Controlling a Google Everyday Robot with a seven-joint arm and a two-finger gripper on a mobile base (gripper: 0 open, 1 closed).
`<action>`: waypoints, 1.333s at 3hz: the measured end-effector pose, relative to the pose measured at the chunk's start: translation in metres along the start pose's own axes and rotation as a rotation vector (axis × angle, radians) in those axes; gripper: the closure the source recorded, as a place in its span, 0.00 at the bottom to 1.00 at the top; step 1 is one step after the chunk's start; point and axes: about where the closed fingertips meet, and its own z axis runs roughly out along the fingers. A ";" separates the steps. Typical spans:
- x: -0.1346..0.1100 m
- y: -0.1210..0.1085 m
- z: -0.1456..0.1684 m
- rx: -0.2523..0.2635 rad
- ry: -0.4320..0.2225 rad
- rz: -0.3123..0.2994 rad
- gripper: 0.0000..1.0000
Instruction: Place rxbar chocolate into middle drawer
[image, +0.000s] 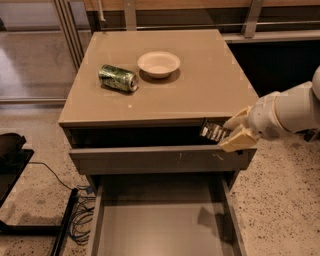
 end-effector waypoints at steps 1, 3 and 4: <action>0.038 0.063 0.052 -0.097 0.029 0.058 1.00; 0.039 0.081 0.086 -0.174 0.006 0.078 1.00; 0.050 0.113 0.141 -0.261 -0.024 0.109 1.00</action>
Offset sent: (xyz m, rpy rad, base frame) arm -0.0275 0.0171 -0.0551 0.0252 0.0761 -0.0008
